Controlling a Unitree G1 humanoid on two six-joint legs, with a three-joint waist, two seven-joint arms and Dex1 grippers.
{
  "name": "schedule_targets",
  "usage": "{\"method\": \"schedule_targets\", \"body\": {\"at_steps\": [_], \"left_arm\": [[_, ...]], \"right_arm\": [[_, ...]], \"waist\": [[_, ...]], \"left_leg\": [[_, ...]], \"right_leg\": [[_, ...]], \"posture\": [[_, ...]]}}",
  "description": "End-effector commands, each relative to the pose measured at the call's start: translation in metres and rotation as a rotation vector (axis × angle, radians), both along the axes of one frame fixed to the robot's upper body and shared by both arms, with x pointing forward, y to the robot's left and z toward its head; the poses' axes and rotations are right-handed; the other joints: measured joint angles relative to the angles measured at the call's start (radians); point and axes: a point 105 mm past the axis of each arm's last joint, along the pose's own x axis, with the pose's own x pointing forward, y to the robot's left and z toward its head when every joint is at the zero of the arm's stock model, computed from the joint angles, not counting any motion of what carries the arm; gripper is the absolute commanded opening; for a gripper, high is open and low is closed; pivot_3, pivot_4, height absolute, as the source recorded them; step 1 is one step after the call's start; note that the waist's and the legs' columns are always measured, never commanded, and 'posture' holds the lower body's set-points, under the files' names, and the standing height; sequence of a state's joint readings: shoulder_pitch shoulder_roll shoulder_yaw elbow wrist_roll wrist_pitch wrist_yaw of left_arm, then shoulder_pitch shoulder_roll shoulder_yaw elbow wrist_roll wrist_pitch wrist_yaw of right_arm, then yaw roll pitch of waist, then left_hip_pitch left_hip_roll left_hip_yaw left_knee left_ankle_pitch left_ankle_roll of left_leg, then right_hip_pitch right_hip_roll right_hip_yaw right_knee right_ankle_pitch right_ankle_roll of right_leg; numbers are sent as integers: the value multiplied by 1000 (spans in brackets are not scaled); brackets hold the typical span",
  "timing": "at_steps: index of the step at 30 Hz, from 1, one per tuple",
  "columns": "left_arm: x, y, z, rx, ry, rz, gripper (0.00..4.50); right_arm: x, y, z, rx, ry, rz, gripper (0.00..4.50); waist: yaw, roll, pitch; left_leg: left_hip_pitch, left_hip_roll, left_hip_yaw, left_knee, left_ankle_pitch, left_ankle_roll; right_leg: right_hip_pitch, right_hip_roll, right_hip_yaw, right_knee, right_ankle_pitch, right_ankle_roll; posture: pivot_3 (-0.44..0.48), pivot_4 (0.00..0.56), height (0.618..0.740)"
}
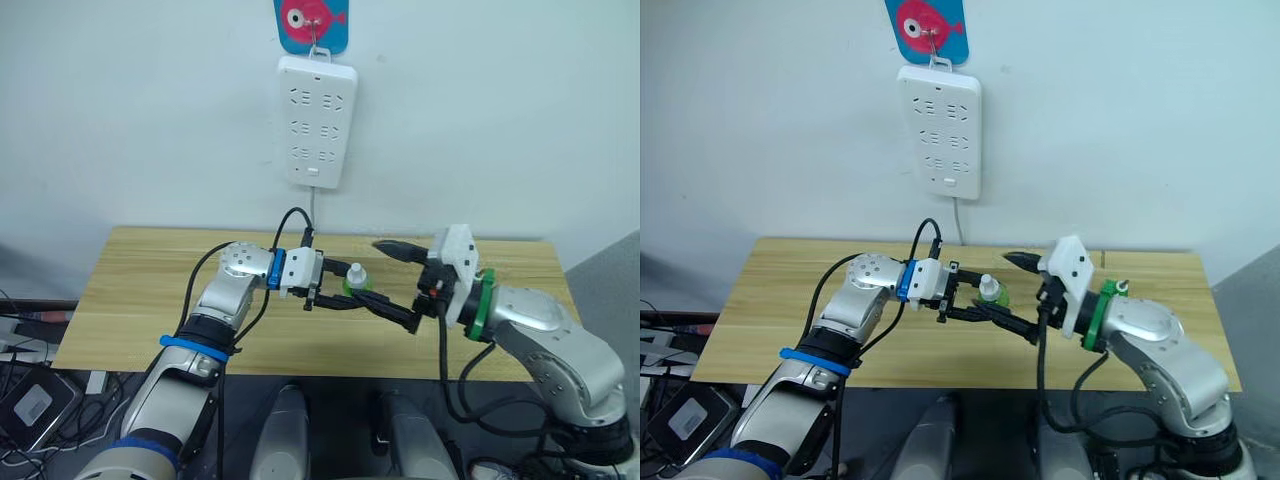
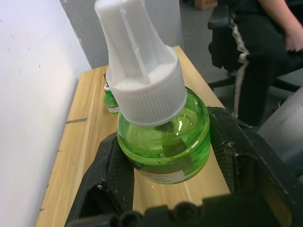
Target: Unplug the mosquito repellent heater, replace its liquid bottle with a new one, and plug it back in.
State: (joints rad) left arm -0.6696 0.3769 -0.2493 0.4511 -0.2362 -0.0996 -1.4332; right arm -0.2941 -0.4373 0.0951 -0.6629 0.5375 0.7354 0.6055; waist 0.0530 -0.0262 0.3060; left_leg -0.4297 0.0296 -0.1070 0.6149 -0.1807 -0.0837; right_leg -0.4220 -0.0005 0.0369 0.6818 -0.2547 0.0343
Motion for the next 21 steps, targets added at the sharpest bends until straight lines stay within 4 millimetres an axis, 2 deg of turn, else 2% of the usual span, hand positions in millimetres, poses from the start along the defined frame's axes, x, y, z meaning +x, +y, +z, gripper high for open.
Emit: {"method": "schedule_targets", "body": {"at_steps": [1,10,14,21], "left_arm": [[-4,-2,5,-18,-28,-21,2183],[-6,-1,4,-15,-24,-21,2183],[-6,-1,4,-15,-26,-18,2183],[-4,4,0,-4,-19,1,2183]], "right_arm": [[1,7,-1,7,-6,1,3522],[6,12,-12,-26,-2,2,235],[4,12,-6,-7,-18,17,186],[-1,4,57,177,-105,6,186]], "waist": [[0,-1,-2],[-1,-1,-3],[0,-1,-3],[0,-1,-3]], "left_leg": [[0,0,0,0,0,0],[0,0,0,0,0,0],[0,0,0,0,0,0],[0,0,0,0,0,0]], "right_leg": [[0,0,0,0,0,0],[0,0,0,0,0,0],[0,0,0,0,0,0],[0,0,0,0,0,0]], "posture": [[222,227,740],[222,227,740],[234,233,740],[233,235,740]]}}
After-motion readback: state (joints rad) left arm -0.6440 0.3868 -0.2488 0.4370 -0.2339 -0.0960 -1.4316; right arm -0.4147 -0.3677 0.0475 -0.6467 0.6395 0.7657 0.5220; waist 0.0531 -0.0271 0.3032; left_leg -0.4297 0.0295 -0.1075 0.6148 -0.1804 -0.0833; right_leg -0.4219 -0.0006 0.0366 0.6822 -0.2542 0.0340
